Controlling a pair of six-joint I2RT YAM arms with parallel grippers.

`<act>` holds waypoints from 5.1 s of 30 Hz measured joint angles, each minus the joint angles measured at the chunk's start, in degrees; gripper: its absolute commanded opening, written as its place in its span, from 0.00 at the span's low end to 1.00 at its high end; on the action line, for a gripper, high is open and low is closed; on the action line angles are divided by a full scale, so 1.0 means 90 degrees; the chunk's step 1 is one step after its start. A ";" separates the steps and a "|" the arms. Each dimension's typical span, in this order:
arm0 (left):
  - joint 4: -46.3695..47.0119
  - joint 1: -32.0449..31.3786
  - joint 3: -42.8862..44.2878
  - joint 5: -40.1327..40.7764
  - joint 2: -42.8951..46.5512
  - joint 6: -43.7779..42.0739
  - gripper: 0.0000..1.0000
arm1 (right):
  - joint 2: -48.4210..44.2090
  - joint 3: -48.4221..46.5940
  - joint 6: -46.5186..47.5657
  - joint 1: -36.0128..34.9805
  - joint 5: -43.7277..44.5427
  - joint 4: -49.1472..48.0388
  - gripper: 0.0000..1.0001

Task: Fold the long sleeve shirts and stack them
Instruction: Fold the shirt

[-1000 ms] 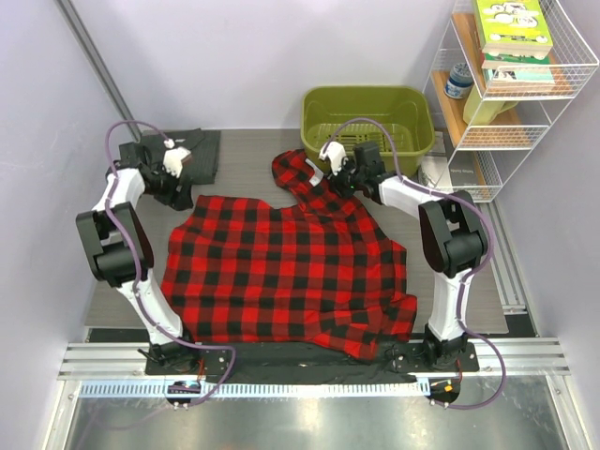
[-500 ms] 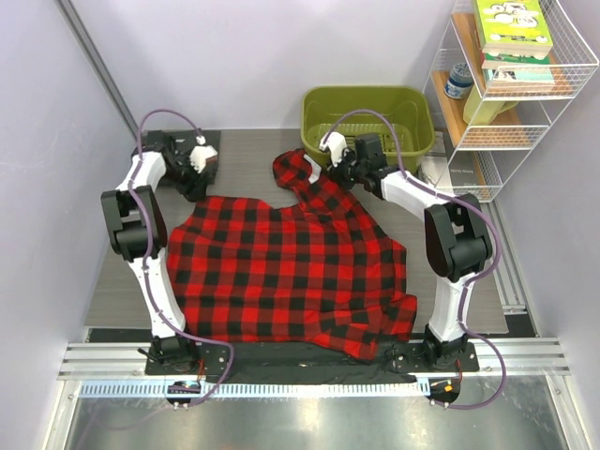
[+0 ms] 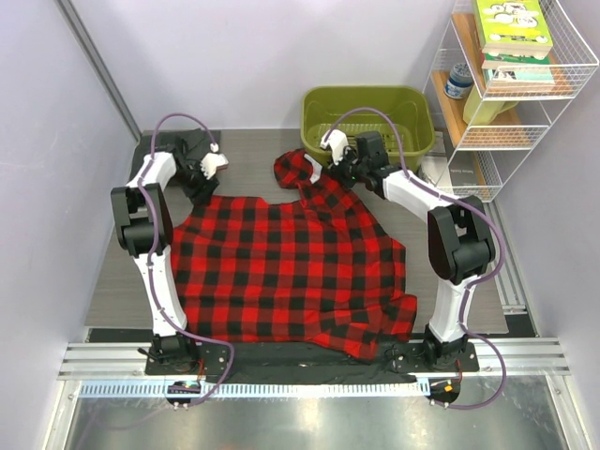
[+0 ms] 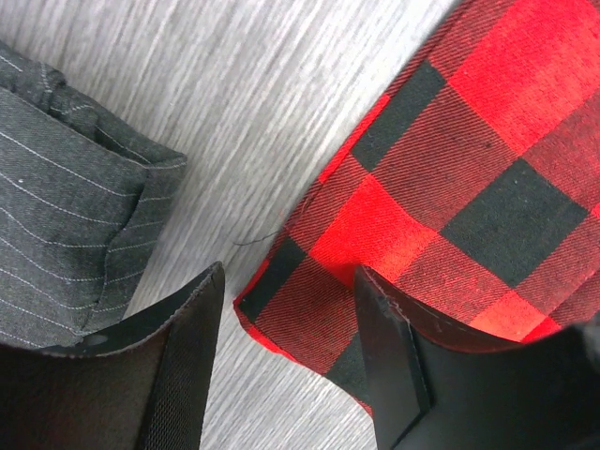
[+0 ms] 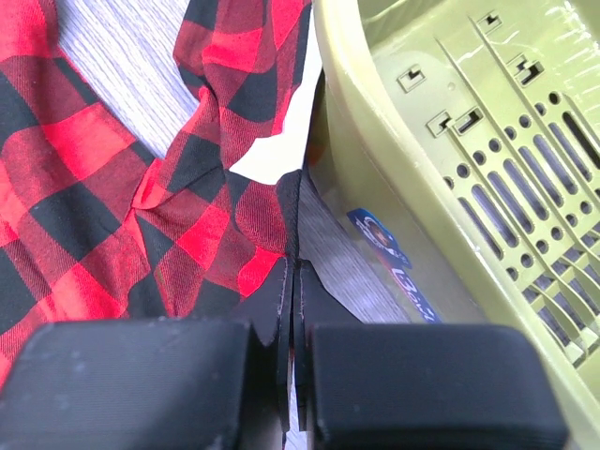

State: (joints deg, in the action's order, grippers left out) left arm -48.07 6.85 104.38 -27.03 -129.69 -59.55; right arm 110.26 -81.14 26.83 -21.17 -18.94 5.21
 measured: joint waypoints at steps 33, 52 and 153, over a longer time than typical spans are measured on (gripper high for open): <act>-0.0340 0.0058 0.1030 0.0095 -0.0542 0.0148 0.55 | -0.0185 -0.0012 0.0056 0.0002 0.0017 0.0012 0.01; -0.0988 0.0219 0.1581 -0.0114 -0.0585 0.0525 0.55 | -0.0185 -0.0148 0.0053 0.0019 0.0022 0.0046 0.01; -0.0600 -0.0529 -0.2888 0.0867 0.2254 0.1081 0.38 | -0.0867 0.1020 0.0481 0.0112 -0.0226 0.3427 0.43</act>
State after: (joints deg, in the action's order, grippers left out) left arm -53.47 2.09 78.39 -19.22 -109.40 -49.82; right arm 102.45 -71.96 31.16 -20.16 -20.97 36.05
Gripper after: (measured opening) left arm 0.418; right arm 0.433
